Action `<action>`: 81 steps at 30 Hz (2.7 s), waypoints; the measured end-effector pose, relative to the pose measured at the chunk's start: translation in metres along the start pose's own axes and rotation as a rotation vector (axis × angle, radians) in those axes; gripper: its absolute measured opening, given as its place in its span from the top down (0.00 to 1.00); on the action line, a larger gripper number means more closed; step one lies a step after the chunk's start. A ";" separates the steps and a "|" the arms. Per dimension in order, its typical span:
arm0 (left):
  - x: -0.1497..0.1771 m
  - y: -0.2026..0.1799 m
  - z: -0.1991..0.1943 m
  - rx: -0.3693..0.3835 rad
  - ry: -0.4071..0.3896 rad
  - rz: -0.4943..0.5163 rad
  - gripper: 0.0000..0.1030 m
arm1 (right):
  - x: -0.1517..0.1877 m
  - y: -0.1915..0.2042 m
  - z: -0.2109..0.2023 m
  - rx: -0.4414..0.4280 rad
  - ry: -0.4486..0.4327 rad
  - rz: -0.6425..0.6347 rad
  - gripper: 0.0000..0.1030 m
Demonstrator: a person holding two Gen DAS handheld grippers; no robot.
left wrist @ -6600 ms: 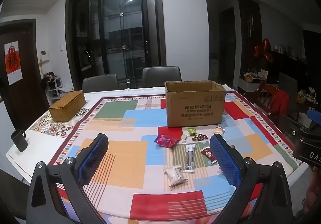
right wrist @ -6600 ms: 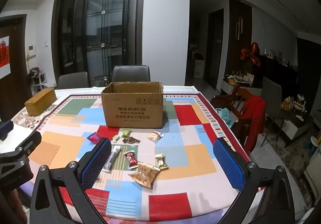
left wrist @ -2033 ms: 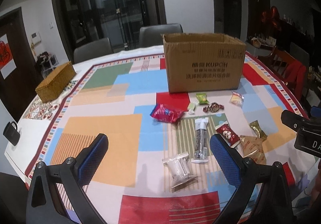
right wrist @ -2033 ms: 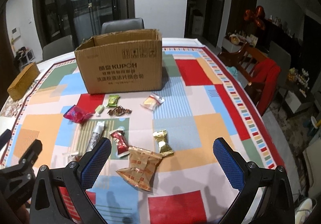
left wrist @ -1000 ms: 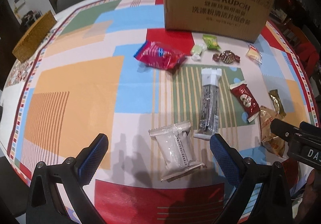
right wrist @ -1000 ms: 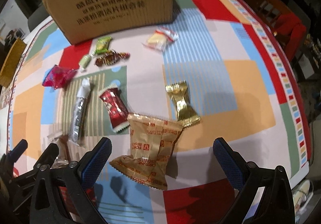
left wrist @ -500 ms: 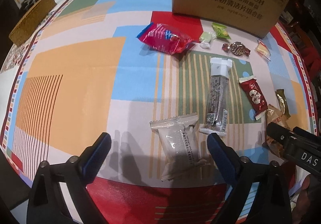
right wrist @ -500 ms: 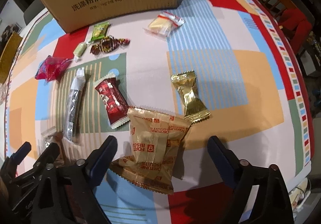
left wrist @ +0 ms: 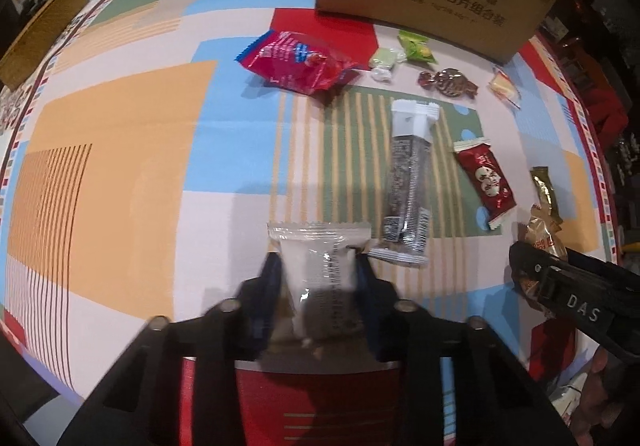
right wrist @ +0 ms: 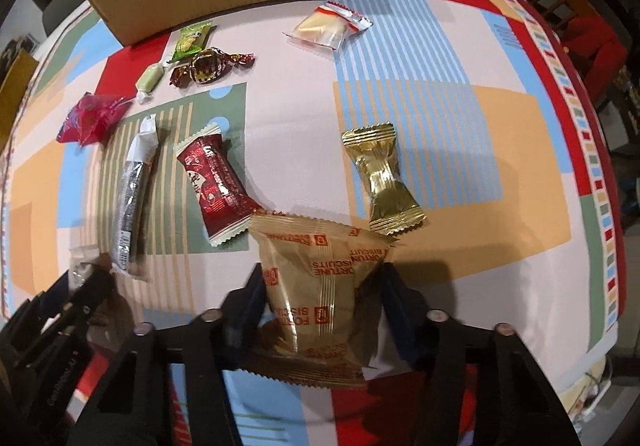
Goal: Organize snacks
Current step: 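Lower the right tool onto the gold biscuit packet and close while the left tool grasps the white pastry, then lift both held packets and carry them over the open cardboard box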
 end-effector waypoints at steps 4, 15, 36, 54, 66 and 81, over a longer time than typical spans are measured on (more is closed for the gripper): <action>0.000 -0.003 -0.001 0.014 -0.001 0.011 0.72 | -0.002 -0.002 -0.001 0.002 -0.009 -0.018 0.59; -0.004 -0.007 -0.013 0.011 -0.052 0.039 0.72 | 0.006 -0.011 -0.020 -0.017 -0.049 -0.008 0.59; -0.035 -0.014 -0.056 -0.007 -0.195 0.090 0.72 | -0.026 -0.012 -0.086 -0.005 -0.278 -0.034 0.59; -0.078 -0.024 -0.108 0.014 -0.335 0.122 0.72 | -0.061 -0.007 -0.147 -0.005 -0.490 -0.061 0.59; -0.111 -0.032 -0.135 0.016 -0.419 0.146 0.72 | -0.091 -0.005 -0.178 -0.018 -0.601 -0.075 0.59; -0.160 -0.042 -0.154 0.018 -0.487 0.175 0.72 | -0.133 -0.001 -0.213 -0.030 -0.732 -0.073 0.59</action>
Point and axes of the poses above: each gripper's, at about its wrist camera, not at the fingertips, and z roughly the way its jaws point, y to its left, x to its underside, the point moved 9 cm from there along z, roughly the way its jaws point
